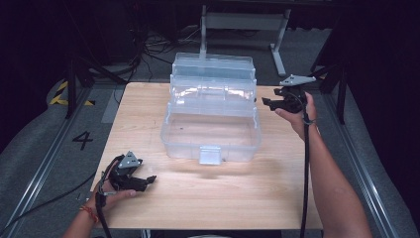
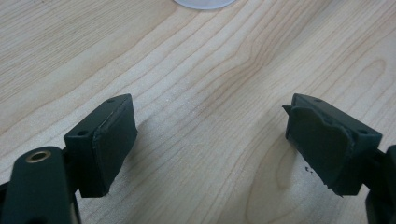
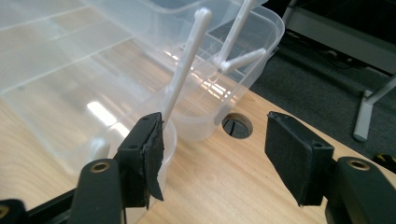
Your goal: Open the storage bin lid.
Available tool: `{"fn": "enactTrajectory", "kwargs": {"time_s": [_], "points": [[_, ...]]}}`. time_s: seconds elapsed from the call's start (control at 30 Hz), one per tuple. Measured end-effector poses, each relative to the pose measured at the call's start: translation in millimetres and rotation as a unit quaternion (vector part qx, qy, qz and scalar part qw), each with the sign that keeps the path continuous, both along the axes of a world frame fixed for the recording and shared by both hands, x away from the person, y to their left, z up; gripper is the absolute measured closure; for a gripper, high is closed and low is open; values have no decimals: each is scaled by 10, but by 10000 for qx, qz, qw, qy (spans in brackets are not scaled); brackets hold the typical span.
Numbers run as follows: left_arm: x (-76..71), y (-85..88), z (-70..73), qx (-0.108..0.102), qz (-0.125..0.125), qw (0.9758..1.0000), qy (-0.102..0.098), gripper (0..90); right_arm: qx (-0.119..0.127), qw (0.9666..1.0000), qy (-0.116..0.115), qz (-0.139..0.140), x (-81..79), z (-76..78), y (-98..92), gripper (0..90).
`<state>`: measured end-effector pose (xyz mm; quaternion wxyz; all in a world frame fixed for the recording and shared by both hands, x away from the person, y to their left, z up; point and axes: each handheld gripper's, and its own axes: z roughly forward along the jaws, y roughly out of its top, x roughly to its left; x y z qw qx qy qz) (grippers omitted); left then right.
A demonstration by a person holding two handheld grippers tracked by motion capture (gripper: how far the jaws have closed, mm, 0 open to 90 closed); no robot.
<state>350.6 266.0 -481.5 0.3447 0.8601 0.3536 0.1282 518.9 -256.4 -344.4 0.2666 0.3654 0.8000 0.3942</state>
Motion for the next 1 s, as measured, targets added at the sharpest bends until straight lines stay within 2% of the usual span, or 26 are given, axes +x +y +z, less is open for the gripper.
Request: {"fn": "enactTrajectory", "kwargs": {"time_s": [0.3,0.43,0.57,0.7,0.83,1.0], "points": [[0,0,0,-2,-2,10000,0,168,-111,9999,44,105,-303,-148,-92,352],[0,0,0,0,-3,10000,0,168,-243,9995,-5,192,-482,-240,-126,339],[1,0,0,-2,-2,10000,0,168,-286,9993,44,221,-646,-346,-180,329],[11,-2,-2,25,-20,10000,-55,165,-450,9987,-10,250,-802,-446,-251,326],[9,-4,-2,31,-5,10000,-58,163,-434,9988,70,209,-941,-547,-333,325],[10,-5,-2,31,-6,10000,-56,162,-736,9971,153,73,-1089,-691,-393,291]]}}
